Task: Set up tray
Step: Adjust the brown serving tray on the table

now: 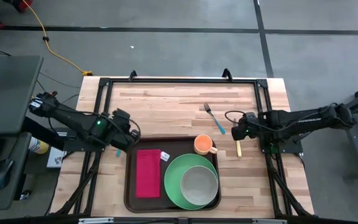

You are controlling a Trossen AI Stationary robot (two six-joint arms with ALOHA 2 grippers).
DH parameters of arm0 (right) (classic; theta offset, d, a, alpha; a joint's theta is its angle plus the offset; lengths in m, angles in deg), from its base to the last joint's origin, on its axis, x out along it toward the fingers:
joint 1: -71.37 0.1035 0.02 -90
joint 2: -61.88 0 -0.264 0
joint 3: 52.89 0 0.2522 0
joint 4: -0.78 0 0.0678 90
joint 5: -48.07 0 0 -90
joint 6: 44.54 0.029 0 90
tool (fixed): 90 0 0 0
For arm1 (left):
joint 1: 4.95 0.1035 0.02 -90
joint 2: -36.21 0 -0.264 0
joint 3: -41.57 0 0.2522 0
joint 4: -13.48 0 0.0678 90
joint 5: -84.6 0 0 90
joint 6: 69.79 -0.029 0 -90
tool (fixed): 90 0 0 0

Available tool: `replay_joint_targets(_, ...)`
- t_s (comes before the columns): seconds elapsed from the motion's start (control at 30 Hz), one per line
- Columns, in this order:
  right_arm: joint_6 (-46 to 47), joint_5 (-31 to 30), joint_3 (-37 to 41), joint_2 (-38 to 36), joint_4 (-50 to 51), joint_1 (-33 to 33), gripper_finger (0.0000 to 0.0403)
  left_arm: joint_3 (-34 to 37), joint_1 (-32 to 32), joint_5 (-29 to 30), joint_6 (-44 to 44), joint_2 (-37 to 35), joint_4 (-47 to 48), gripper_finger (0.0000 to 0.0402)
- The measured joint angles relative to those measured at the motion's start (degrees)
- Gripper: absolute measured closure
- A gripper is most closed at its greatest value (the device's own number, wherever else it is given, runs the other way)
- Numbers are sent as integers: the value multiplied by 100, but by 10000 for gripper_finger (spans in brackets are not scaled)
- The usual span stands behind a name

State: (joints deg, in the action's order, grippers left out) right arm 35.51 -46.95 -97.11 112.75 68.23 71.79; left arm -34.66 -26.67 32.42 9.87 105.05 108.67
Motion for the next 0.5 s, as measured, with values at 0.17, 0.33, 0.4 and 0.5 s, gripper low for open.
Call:
replay_joint_targets(0.17, 508, 93, 2, 469, -755, 381, 149, 0, 401, -155, -932, 0, -151, 334)
replay_joint_targets(0.33, 639, 111, -83, 923, -1434, 678, 149, 0, 605, -291, -1879, -68, -253, 334)
replay_joint_targets(0.4, 609, 85, -202, 1039, -1668, 825, 149, 0, 602, -304, -2143, -88, -311, 334)
replay_joint_targets(0.5, 450, 130, -453, 1138, -1649, 1090, 157, -2, 597, -301, -2481, -131, -387, 334)
